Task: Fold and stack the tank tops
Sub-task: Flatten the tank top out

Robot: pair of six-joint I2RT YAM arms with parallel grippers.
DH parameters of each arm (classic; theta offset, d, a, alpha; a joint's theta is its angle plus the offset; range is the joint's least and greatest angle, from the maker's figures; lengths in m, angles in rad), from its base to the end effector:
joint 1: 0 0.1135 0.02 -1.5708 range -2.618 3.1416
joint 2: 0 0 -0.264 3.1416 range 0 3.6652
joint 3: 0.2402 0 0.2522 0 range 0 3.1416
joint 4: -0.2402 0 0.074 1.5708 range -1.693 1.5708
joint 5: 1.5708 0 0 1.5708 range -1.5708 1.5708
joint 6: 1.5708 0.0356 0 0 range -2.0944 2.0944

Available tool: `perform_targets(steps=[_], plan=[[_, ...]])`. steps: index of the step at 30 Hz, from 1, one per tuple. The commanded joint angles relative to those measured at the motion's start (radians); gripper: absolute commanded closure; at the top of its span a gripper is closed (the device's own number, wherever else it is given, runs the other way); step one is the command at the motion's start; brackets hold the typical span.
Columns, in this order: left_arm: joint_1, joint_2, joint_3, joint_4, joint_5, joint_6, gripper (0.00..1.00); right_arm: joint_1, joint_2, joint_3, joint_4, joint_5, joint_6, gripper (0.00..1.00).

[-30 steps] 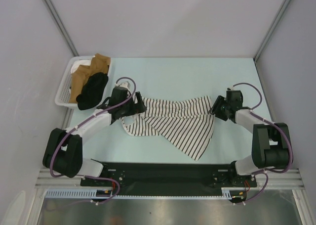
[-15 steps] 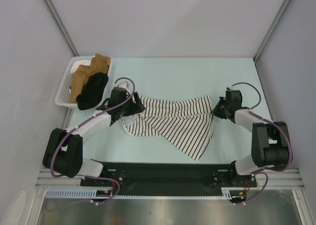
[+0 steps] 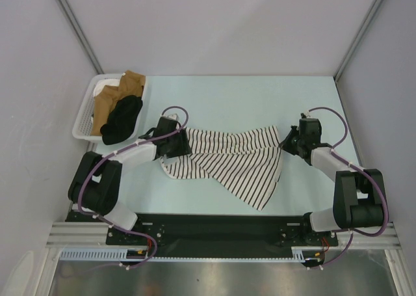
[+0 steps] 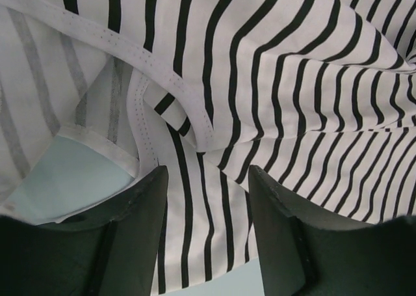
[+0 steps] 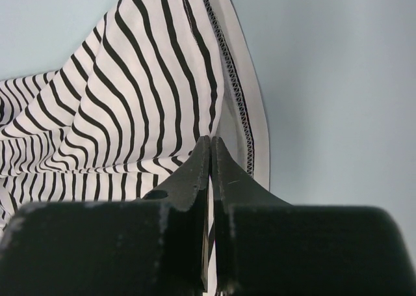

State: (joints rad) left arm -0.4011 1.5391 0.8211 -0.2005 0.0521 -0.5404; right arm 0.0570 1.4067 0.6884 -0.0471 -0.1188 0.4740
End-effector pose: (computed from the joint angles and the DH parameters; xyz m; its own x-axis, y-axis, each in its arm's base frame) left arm 0.2774 -0.1197 0.1743 -0.8429 -0.2006 -0.4992 -0.0171 0.9374 -0.3478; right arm 0.2790 0.0201 0.1822 -0.6802 0.4152 -0.6041 0.1895 0.8957 0.4022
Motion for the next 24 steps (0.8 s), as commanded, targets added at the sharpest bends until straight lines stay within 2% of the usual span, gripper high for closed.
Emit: perform_targets(steps=[1, 8, 16, 19, 22, 24], plan=[[-0.002, 0.033, 0.073, 0.003, -0.015, 0.014, 0.43, 0.003, -0.025, -0.006, 0.033, 0.011, 0.000, 1.00], [-0.004, 0.064, 0.119, -0.014, -0.049, 0.019, 0.52, 0.003, -0.028, -0.006, 0.038, 0.005, -0.002, 1.00], [-0.010, 0.122, 0.142, -0.040, -0.049, 0.016, 0.55, 0.003, -0.026, -0.007, 0.038, -0.004, 0.000, 1.00], [-0.010, 0.139, 0.142, -0.037, -0.047, 0.013, 0.62, 0.003, -0.028, -0.007, 0.038, -0.002, 0.002, 1.00], [-0.010, 0.144, 0.144, -0.039, -0.049, 0.011, 0.73, 0.001, -0.028, -0.007, 0.038, -0.002, 0.002, 1.00], [-0.008, 0.133, 0.148, -0.040, -0.049, 0.014, 0.96, 0.003, -0.032, -0.007, 0.036, 0.001, 0.002, 1.00]])
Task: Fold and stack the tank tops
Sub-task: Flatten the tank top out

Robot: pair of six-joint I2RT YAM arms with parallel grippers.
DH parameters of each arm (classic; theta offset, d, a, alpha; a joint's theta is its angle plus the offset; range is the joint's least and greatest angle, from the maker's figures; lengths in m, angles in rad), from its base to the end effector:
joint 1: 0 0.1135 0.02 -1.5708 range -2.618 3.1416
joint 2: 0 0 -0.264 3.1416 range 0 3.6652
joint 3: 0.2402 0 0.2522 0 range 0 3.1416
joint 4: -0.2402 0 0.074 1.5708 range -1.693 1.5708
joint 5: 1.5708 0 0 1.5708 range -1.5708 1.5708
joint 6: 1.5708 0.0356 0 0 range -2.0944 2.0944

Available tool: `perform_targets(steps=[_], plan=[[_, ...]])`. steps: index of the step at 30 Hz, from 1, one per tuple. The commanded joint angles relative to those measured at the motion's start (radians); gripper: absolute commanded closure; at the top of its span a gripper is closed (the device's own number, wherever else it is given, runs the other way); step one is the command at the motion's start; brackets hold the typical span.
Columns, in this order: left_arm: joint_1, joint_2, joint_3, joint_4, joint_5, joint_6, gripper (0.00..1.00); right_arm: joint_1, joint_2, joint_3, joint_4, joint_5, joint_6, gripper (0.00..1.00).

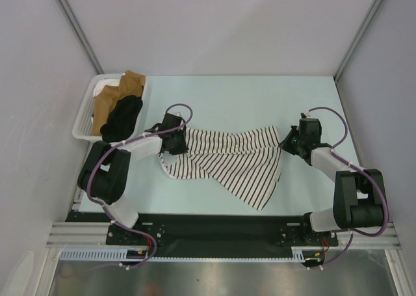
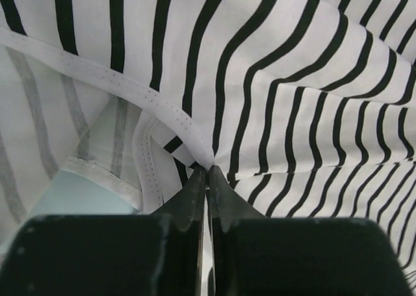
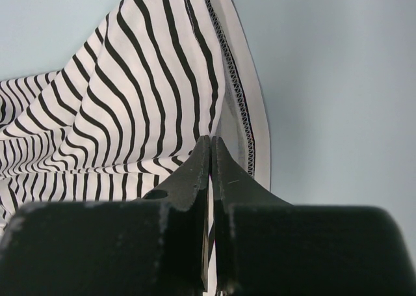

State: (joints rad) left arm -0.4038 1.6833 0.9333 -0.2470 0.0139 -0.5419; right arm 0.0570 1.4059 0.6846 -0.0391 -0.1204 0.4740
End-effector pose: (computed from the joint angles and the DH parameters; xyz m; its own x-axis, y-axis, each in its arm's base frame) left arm 0.3026 -0.1298 0.1607 -0.8679 -0.1900 -0.4590 -0.0558 0.9554 -0.2900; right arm 0.2788 0.0202 0.1819 -0.6777 0.4152 -0.6069 0.1865 0.8954 0.4044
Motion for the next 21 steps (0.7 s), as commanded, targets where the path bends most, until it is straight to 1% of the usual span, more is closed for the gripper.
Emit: perform_targets(steps=[1, 2, 3, 4, 8, 11, 19, 21], plan=[[-0.007, -0.019, 0.039, 0.002, -0.011, 0.013, 1.00, 0.003, -0.036, -0.003, 0.028, 0.004, 0.002, 1.00], [-0.007, -0.031, 0.042, -0.008, -0.011, 0.014, 0.99, 0.003, -0.041, -0.005, 0.028, 0.004, 0.000, 1.00], [-0.007, -0.062, 0.051, -0.020, -0.049, 0.016, 1.00, 0.003, -0.047, -0.003, 0.028, 0.007, 0.000, 1.00], [-0.007, -0.077, 0.061, -0.032, -0.057, 0.019, 1.00, 0.003, -0.054, 0.001, 0.022, 0.013, -0.003, 1.00], [-0.007, -0.137, 0.127, -0.156, -0.078, 0.062, 1.00, 0.000, -0.097, 0.038, -0.013, 0.028, -0.014, 1.00], [-0.007, -0.174, 0.180, -0.216, -0.077, 0.071, 1.00, 0.001, -0.140, 0.085, -0.050, 0.034, -0.024, 1.00], [-0.006, -0.278, 0.294, -0.288, -0.060, 0.048, 1.00, -0.011, -0.217, 0.173, -0.079, -0.002, -0.034, 1.00], [-0.006, -0.307, 0.352, -0.317, -0.065, 0.045, 1.00, -0.022, -0.251, 0.238, -0.102, -0.028, -0.037, 1.00]])
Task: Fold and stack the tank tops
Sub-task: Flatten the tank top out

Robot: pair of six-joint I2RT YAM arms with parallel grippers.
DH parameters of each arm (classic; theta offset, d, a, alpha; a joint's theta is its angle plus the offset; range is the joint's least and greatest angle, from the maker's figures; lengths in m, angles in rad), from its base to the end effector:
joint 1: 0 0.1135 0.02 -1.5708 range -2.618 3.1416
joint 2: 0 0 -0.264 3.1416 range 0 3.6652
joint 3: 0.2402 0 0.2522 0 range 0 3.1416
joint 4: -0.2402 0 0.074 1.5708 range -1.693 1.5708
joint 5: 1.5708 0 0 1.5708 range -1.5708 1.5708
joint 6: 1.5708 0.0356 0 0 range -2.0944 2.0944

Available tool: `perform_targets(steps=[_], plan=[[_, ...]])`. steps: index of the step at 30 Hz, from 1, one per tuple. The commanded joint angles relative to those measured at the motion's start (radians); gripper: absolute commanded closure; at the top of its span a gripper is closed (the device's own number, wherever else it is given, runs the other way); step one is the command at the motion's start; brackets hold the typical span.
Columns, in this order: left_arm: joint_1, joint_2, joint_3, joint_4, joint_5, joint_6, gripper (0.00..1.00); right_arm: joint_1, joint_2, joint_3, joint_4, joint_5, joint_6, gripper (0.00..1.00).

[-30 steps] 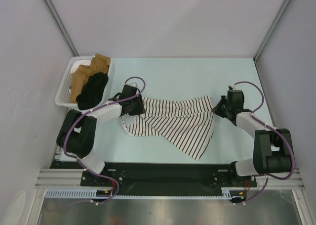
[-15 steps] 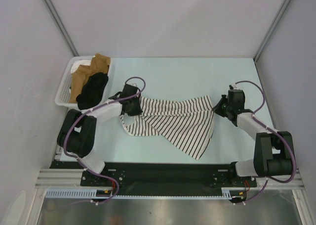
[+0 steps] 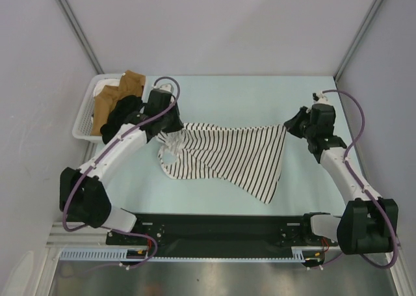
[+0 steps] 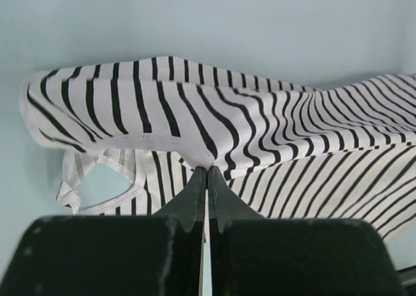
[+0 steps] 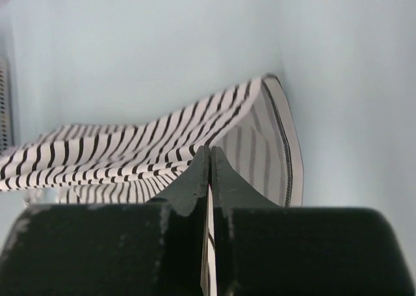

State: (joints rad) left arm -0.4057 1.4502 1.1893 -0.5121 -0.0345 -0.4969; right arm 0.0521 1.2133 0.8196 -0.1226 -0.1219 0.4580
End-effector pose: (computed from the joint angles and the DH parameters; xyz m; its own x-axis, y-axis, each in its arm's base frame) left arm 0.2934 -0.1247 0.2938 -0.7412 -0.2001 -0.6407 0.0209 0.9472 -0.3201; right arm 0.2713 0.0185 0.2683 -0.5117 0.4128 -0.7535 0.0769 0.8955 0.4384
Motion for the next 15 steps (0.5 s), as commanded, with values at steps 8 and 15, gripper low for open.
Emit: perform_targets(steps=[8, 15], plan=[[-0.011, -0.399, 0.179, -0.184, -0.051, 0.009, 1.00, -0.028, -0.357, 0.196, -0.110, -0.114, -0.042, 1.00], [-0.042, -0.697, 0.144, -0.215, 0.033, 0.000, 1.00, -0.024, -0.717, 0.214, -0.201, -0.219, -0.056, 1.00]])
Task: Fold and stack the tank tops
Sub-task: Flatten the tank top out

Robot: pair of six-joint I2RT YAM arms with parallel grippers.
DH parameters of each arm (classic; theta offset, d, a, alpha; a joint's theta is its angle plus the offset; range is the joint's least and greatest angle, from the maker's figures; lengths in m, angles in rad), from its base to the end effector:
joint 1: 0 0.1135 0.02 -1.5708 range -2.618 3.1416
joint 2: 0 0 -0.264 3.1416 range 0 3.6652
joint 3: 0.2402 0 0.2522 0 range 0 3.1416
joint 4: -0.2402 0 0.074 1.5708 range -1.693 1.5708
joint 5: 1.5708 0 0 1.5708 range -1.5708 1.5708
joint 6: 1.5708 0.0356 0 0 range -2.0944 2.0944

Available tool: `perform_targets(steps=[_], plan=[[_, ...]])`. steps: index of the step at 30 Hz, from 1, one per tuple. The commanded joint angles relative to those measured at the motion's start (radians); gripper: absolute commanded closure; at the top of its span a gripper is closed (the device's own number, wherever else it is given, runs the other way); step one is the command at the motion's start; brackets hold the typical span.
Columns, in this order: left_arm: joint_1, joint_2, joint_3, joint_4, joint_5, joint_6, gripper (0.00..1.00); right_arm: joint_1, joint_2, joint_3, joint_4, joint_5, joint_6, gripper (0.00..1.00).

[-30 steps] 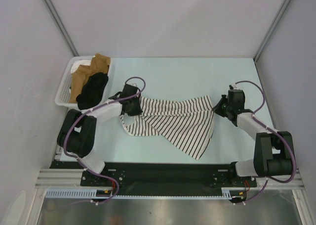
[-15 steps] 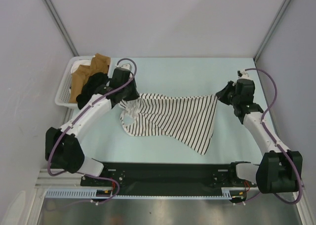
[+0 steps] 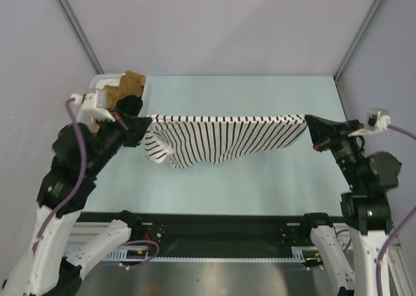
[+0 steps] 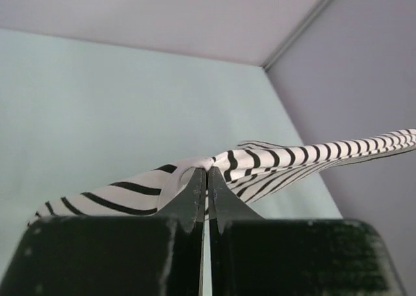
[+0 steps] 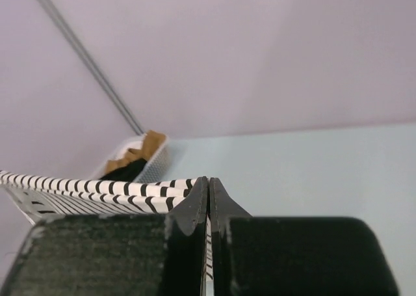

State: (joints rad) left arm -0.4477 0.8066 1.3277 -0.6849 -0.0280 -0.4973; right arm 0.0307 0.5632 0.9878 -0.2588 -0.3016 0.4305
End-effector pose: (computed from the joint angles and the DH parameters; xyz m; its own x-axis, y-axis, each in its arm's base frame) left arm 0.1158 -0.0545 0.4602 -0.3237 -0.3735 -0.8693 0.2883 0.8361 -0.4666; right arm 0.1014 0.0137 0.4279 0.0155 0.3992 -0.9168 -0.3616 0.8570 0.3671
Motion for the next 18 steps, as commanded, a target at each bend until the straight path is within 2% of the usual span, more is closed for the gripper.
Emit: perform_targets(steps=[1, 6, 10, 15, 18], plan=[[0.000, -0.101, 0.008, -0.051, 0.074, -0.012, 1.00, -0.003, -0.127, 0.061, -0.085, -0.047, -0.036, 1.00], [0.000, -0.161, 0.064, -0.097, 0.100, -0.029, 1.00, -0.006, -0.209, 0.219, -0.192, -0.027, -0.058, 1.00], [0.000, -0.087, 0.111, -0.123, 0.060, -0.007, 1.00, -0.008, -0.099, 0.324, -0.272, -0.010, -0.068, 1.00], [0.004, 0.057, 0.073, -0.069, -0.023, 0.011, 1.00, -0.006, 0.092, 0.292, -0.318, 0.022, -0.035, 1.00], [0.035, 0.149, -0.042, 0.054, 0.020, 0.009, 1.00, -0.006, 0.179, 0.166, -0.222, 0.021, -0.012, 1.00]])
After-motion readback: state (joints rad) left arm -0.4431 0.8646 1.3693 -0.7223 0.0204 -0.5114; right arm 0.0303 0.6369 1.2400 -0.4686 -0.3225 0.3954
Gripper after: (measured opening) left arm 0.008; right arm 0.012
